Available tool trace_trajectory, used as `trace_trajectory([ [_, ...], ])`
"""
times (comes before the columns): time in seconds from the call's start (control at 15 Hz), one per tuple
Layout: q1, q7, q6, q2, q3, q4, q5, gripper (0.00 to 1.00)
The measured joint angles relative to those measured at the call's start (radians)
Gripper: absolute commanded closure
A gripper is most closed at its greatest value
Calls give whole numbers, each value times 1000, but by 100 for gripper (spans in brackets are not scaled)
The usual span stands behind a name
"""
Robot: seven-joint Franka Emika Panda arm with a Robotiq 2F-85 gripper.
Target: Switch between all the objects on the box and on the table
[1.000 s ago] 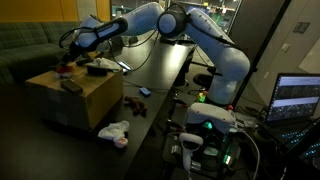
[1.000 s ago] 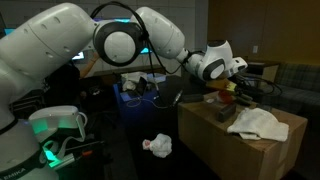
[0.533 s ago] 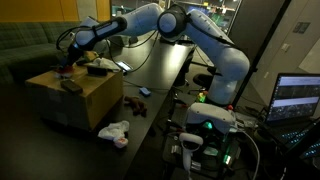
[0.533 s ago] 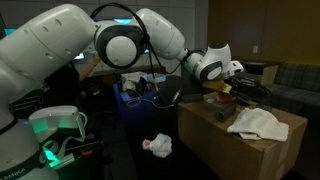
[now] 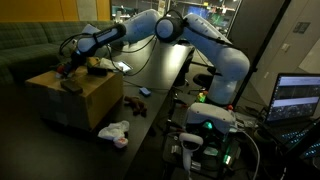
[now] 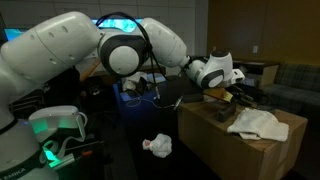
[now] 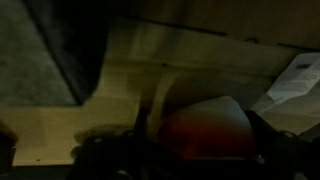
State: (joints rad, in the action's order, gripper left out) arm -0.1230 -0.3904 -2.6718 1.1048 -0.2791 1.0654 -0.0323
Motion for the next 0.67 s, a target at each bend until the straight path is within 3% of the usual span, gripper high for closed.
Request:
trace_trajectory([
  [0.07,0,0,0,6,4,-10,0,30],
  [0.53,-1,1,-1,20,25,-67,0,84],
  [0.67,-1,1,-1,20,26,-74,0,90],
])
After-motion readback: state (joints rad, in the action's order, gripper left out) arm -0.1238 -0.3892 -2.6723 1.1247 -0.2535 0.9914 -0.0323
